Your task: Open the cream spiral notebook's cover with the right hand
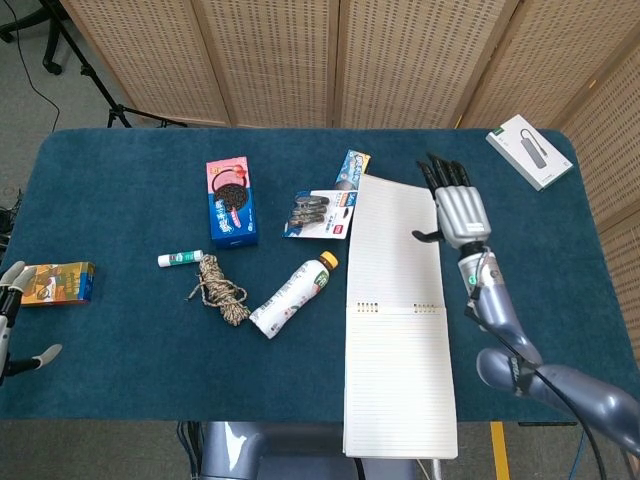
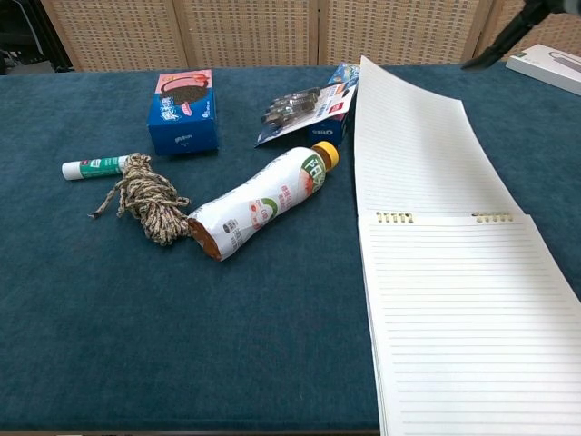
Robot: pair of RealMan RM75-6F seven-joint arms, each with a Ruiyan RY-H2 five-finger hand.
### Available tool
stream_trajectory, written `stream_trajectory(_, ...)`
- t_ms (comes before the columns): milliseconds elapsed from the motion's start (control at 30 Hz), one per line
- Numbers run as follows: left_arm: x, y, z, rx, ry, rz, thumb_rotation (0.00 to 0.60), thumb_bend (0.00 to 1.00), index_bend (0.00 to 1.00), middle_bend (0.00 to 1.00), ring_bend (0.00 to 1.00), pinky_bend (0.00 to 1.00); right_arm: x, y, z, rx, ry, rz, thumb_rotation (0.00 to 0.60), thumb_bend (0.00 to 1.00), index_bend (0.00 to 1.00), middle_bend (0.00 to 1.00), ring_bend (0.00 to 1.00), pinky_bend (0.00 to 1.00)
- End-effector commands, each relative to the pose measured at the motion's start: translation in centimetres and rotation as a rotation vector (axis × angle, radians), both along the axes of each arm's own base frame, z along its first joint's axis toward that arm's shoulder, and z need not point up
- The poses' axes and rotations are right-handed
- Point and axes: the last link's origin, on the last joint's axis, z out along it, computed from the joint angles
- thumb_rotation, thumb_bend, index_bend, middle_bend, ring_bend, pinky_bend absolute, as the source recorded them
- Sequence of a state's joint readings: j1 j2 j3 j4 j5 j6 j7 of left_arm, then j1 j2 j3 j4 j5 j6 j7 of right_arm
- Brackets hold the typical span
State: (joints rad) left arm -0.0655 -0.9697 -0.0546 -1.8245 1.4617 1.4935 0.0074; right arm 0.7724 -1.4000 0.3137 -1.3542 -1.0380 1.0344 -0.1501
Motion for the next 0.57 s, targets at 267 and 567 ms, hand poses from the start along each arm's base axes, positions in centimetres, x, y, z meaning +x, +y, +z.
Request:
stream_trajectory(267, 0.2, -1.2, 0.6, 0.025, -0.013, -0.011, 0.6, 0.0, 0.0, 0.0, 0.0, 0.0, -8.6, 11.6, 5.6, -0.083, 0.058, -0.012, 0.6, 0.0, 0.0, 0.0, 0.0, 0.0)
stream_trajectory(567, 0.1, -1.4, 0.6, 0.032, -0.012, -0.003, 0.6, 0.0, 0.0, 0.0, 0.0, 0.0, -11.0, 19.9, 6.0, -0.159, 0.016, -0.051, 0.6, 0.0, 0.0, 0.0, 0.0, 0.0)
